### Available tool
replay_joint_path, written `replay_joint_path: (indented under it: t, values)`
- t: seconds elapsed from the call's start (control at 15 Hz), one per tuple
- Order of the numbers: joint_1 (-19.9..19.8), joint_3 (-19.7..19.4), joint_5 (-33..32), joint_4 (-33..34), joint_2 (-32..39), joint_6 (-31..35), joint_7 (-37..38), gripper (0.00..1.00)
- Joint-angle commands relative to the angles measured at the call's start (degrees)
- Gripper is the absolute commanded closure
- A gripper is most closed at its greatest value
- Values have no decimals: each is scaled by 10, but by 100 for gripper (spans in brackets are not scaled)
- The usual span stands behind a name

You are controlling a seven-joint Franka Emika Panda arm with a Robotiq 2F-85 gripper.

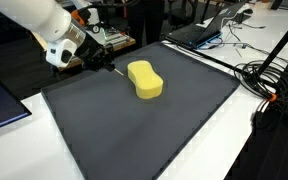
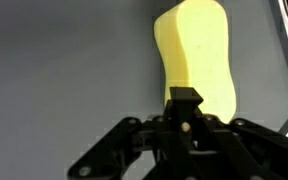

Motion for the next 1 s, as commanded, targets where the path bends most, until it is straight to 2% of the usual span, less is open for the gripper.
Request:
replay_joint_path:
  t: [0.0, 0.13, 0.4, 0.73, 0.93]
  values:
    - [30, -32, 32, -139, -94, 45, -39, 96]
    - [42, -44, 37, -187, -127, 56, -46, 96]
    - [72, -69, 38, -278, -203, 87, -13, 96]
    - [110, -86, 0, -373, -313, 142, 77, 96]
    - [137, -66, -43, -423, -390, 196, 169, 96]
